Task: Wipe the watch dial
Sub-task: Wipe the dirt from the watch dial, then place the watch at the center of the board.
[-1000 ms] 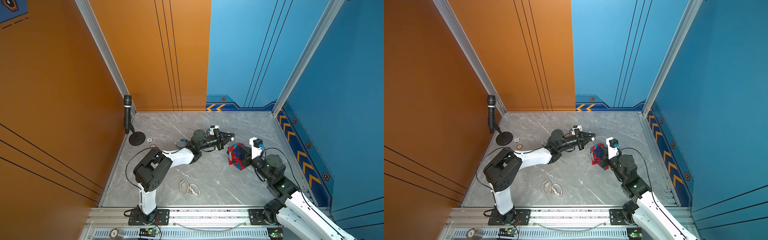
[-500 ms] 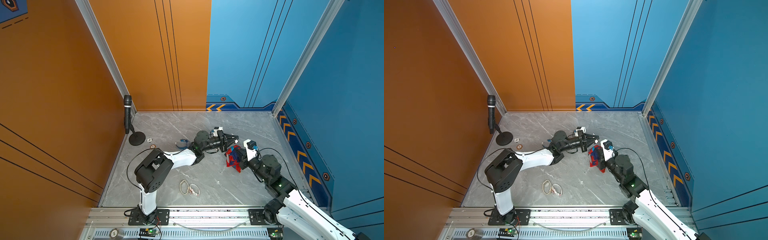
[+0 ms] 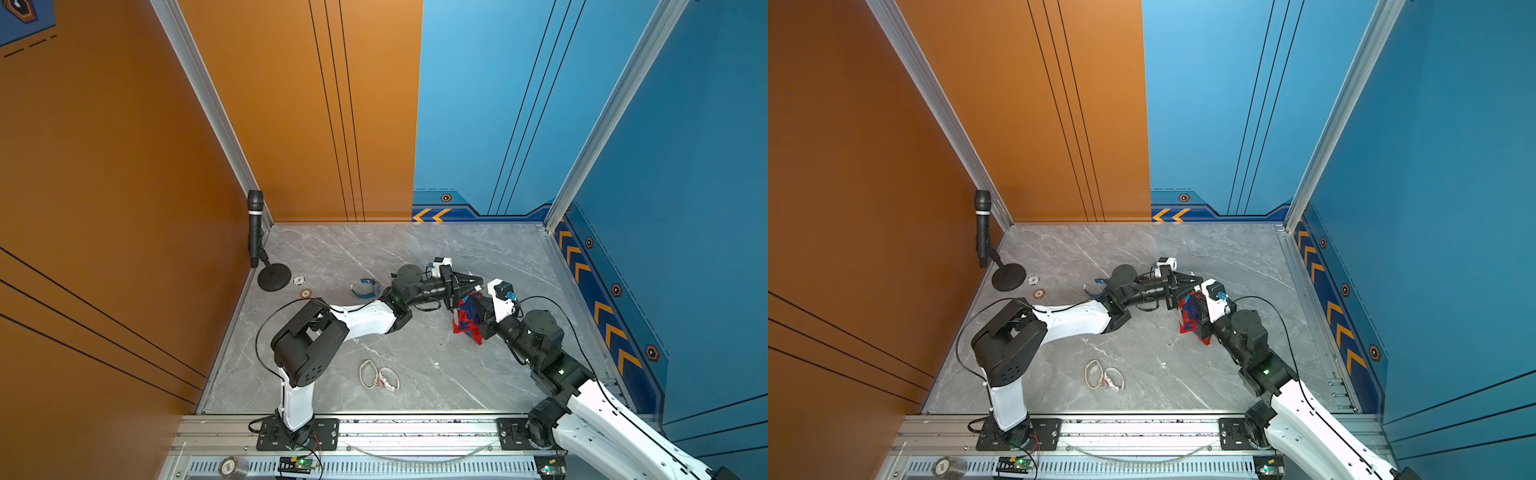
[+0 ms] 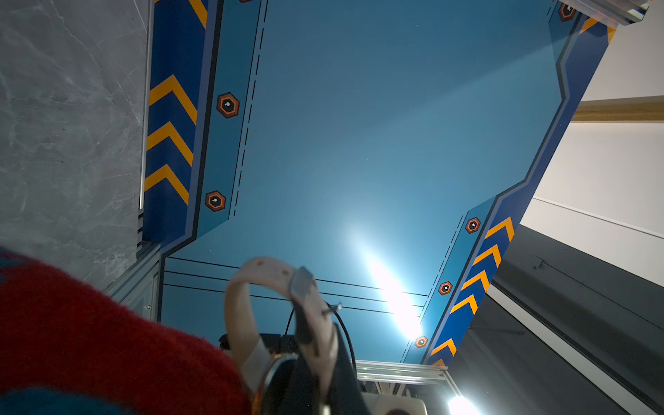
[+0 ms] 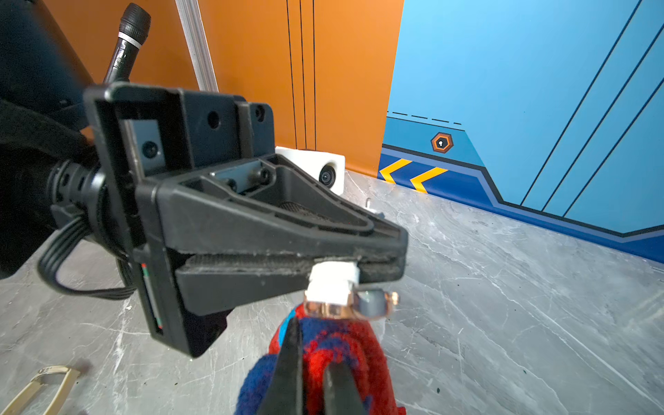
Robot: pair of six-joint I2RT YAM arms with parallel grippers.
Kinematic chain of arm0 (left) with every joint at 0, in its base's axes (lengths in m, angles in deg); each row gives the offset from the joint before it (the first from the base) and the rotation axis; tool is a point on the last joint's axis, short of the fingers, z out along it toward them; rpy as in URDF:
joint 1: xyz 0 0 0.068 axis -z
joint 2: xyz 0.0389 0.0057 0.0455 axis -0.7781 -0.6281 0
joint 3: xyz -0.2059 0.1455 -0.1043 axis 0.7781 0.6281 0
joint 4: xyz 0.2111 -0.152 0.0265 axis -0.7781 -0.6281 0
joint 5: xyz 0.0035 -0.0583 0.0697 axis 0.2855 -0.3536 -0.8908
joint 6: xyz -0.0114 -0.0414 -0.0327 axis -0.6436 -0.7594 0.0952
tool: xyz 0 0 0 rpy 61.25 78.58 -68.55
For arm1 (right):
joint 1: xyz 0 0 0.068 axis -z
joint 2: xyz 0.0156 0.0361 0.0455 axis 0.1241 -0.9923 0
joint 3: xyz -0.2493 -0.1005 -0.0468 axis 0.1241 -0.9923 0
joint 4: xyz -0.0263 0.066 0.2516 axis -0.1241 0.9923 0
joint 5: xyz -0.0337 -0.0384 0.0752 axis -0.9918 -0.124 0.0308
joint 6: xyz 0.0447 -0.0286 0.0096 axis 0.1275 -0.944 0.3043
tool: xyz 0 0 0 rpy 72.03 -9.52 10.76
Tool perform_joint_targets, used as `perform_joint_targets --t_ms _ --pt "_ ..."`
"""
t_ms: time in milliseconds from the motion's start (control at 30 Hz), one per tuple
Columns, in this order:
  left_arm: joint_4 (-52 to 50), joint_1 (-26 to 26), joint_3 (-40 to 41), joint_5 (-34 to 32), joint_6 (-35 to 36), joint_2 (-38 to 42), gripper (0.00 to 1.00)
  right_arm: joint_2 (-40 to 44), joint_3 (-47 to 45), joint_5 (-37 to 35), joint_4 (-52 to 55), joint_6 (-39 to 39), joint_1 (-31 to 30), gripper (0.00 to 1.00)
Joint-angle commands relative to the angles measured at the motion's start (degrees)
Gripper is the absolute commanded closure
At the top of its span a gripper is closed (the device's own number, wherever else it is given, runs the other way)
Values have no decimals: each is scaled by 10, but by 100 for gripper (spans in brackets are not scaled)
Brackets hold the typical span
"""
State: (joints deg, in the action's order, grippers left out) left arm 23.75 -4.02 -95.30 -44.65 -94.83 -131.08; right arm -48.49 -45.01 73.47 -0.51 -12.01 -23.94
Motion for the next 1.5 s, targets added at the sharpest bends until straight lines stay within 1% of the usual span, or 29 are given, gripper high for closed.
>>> perform_joint_targets --t_ms 0,300,400,500,633,700,767,867,967,1067,1167,1267,1333,1467 --pt "2 -2 5 19 16 -10 100 17 9 -11 -12 -8 4 100" --pt "-23 -24 33 44 34 3 100 29 17 -8 7 -12 4 100" --pt "-49 -30 31 58 51 10 100 30 18 -5 7 -11 3 100" --pt "-75 -30 31 65 67 13 100 32 19 -6 2 -4 3 100" --pt "-78 -30 39 64 72 3 100 42 26 -13 -8 6 4 100" --pt "-79 -34 36 64 76 -7 100 53 33 -29 -3 7 5 100" --pt "-83 -40 27 67 82 -21 100 63 50 -62 25 7 8 100" --pt "-118 -50 -5 76 113 -44 100 56 99 -147 127 25 25 100" --pt "-215 -58 -47 82 185 -59 100 47 126 -189 199 43 58 100" --pt "-363 -62 -107 79 290 -70 100 52 125 -190 222 78 96 100" --pt "-575 -64 -194 50 434 -84 100 62 110 -160 214 107 127 100" --pt "-795 -60 -301 -6 573 -113 100 63 101 -140 203 118 138 100" --pt "-861 -58 -352 -21 613 -140 100 60 101 -137 201 120 139 100" --pt "-931 -49 -424 -39 654 -190 100 57 99 -126 192 121 140 100"
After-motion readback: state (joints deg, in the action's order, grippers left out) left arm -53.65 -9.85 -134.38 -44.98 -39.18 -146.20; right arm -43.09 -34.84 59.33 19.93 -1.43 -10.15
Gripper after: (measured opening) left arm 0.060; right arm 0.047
